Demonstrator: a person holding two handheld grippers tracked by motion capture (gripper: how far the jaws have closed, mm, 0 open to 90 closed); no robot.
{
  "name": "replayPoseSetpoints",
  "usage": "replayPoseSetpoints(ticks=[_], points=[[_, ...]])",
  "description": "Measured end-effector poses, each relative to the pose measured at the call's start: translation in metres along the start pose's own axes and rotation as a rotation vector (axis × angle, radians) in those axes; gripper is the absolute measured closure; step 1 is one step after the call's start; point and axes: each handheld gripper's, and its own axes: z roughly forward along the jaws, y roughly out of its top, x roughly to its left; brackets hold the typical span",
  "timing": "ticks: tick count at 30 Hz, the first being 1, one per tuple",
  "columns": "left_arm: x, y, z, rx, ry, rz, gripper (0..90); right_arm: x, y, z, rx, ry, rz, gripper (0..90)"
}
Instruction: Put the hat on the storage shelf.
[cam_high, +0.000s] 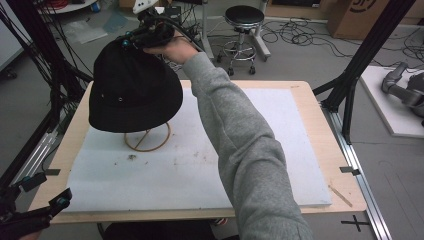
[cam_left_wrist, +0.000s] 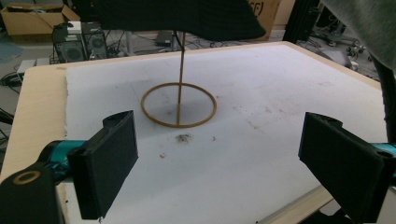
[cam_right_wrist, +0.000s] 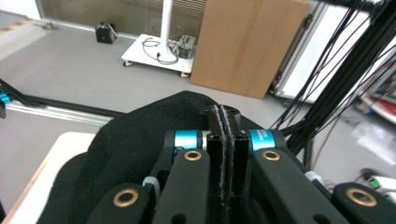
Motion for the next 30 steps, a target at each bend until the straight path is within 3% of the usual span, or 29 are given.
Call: replayPoseSetpoints(ticks=[4,10,16,23,24,30], points=[[0.002,-0.002,0.003,0.007,-0.004,-0.011,11.9,-0.006,-0.020,0.008,0.029,0.003,0.049,90.0],[0.002,-0.005,0.010,0.026,-0.014,-0.018,11.9,-0.013,-0.044,0.016,0.018,0.034,0.125,90.0],[0.005,-0.007,0.010,0.030,-0.010,-0.023,11.9,-0.012,-0.053,0.027,0.034,0.067,0.145,90.0],[0.007,-0.009,0.012,0.037,-0.015,-0.030,11.9,-0.010,-0.061,0.030,0.043,0.062,0.164,88.5],[0.007,-0.009,0.012,0.039,-0.015,-0.030,11.9,-0.011,-0.061,0.031,0.034,0.057,0.147,86.4],[0.006,-0.009,0.012,0.039,-0.014,-0.029,11.9,-0.008,-0.058,0.029,0.031,0.047,0.174,63.7]])
